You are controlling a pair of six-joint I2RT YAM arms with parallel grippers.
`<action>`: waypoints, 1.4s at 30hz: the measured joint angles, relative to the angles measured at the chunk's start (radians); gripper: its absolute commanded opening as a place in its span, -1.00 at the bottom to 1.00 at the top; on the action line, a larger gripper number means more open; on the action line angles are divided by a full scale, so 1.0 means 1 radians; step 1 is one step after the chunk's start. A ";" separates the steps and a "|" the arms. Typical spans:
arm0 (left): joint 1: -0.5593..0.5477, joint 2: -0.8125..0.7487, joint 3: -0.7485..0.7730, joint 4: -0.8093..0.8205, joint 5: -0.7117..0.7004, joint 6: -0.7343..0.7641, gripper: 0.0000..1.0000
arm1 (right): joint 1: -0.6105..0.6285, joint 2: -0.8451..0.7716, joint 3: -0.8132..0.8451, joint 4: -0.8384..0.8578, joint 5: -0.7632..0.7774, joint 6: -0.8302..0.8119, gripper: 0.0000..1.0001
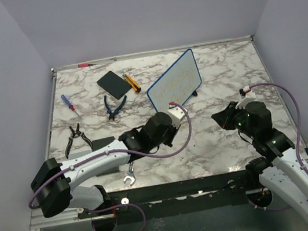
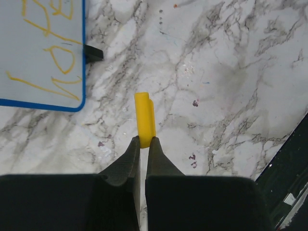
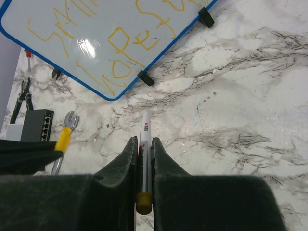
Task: Write a sentence on the whiteboard
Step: Close the whiteboard marker at the center of the board.
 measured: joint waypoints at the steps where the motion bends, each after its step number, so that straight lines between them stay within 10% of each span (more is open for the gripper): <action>1: 0.024 -0.020 0.011 -0.011 0.018 0.013 -1.00 | 0.000 0.009 0.002 -0.001 0.000 0.003 -0.98; 10: 0.216 -0.107 0.008 -0.079 0.192 0.179 -1.00 | 0.000 0.179 0.067 -0.003 -0.135 0.003 -0.98; 26: 0.219 -0.145 -0.042 -0.122 0.433 0.266 -1.00 | 0.000 0.258 0.110 0.045 -0.595 -0.024 -0.98; 42: 0.219 -0.161 -0.058 -0.122 0.500 0.275 -1.00 | -0.003 0.287 0.119 0.045 -0.659 -0.050 -0.98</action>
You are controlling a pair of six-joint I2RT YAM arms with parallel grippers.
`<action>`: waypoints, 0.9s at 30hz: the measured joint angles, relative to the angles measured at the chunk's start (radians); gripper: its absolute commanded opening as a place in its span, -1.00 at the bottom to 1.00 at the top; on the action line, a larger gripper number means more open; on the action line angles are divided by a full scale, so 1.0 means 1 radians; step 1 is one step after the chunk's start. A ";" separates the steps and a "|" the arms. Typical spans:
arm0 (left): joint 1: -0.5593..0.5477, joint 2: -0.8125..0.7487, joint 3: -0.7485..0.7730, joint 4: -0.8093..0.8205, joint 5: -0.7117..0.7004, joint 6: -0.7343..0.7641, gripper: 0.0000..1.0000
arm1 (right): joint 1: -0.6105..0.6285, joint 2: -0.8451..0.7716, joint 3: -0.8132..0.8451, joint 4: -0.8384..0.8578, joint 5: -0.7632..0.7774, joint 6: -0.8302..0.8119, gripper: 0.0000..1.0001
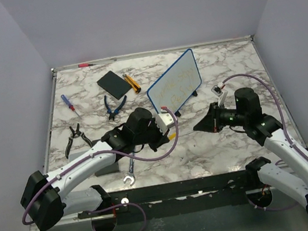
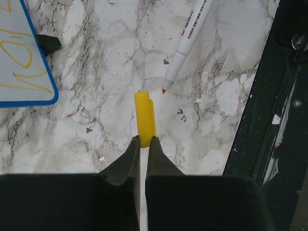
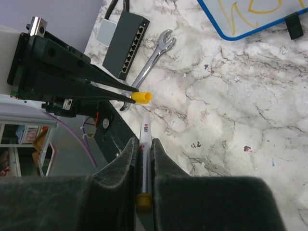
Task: Write a sentence on the whiteboard
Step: Close the whiteboard marker at the center of the board.
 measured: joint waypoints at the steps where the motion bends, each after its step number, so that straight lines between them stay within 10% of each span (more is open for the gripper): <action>1: 0.000 -0.002 -0.002 0.000 0.002 0.002 -1.00 | -0.003 -0.003 0.004 -0.002 0.004 -0.002 -0.98; 27: 0.000 -0.023 -0.002 0.000 0.059 0.007 -1.00 | -0.034 0.018 0.028 0.019 -0.081 -0.016 -0.98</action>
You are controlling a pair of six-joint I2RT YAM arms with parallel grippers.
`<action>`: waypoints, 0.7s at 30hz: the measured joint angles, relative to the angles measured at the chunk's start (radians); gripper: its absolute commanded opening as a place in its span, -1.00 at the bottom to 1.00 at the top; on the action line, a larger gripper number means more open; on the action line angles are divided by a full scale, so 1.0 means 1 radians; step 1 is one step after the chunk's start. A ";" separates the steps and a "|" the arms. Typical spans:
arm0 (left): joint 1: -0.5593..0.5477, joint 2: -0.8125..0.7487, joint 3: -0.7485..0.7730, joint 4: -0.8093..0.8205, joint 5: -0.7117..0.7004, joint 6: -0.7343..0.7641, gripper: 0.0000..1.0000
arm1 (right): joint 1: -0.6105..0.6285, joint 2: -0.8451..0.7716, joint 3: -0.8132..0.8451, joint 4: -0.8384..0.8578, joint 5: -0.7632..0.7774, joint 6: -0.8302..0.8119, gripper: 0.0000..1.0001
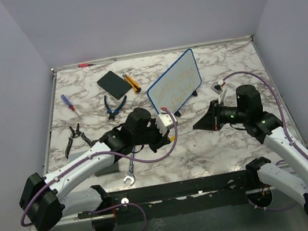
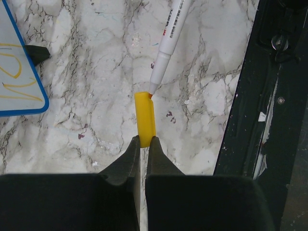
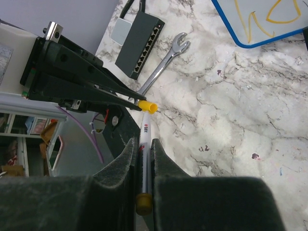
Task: Write a sentence on the whiteboard
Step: Close the whiteboard marker at the center of the board.
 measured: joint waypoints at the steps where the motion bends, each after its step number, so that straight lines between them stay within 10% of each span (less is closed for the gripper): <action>1: 0.000 0.000 0.000 0.000 0.000 0.000 -1.00 | 0.000 0.000 0.001 0.000 -0.002 0.000 -0.98; 21: 0.000 -0.012 0.000 0.000 0.009 0.003 -1.00 | -0.007 -0.010 0.028 -0.006 0.047 -0.007 -0.98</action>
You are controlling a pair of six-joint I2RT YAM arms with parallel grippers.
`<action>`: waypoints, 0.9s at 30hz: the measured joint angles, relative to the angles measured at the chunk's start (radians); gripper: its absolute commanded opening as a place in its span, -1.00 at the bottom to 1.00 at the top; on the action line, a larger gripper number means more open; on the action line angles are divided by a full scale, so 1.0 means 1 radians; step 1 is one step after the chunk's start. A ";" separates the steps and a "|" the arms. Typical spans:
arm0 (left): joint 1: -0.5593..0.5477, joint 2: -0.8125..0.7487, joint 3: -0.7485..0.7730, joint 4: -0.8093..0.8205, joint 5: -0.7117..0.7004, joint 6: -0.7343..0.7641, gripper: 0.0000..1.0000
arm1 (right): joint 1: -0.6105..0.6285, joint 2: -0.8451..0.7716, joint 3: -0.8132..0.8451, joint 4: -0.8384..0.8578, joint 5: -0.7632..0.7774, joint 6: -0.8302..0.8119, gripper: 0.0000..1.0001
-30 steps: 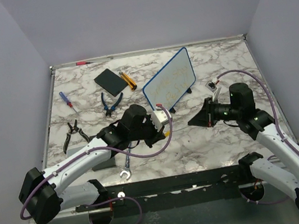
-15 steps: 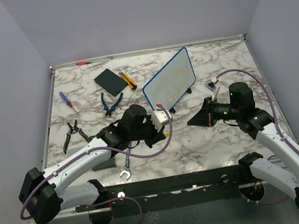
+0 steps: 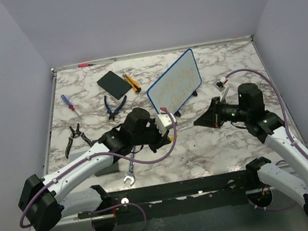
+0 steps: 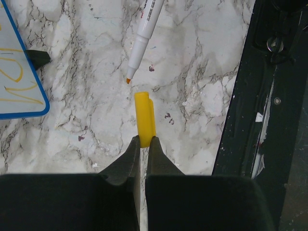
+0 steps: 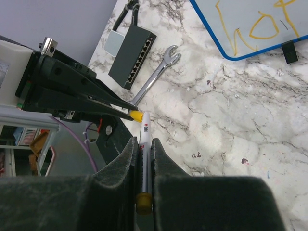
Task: Write a sentence on the whiteboard
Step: Close the whiteboard marker at the center of the board.
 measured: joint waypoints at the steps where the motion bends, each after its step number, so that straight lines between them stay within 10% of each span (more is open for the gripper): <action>1: 0.000 -0.002 0.000 0.000 0.000 0.000 -1.00 | 0.000 0.002 0.000 0.000 0.000 0.000 -0.98; 27: 0.000 -0.003 0.000 -0.001 0.007 0.000 -1.00 | -0.005 0.028 0.000 -0.008 -0.054 -0.028 -0.98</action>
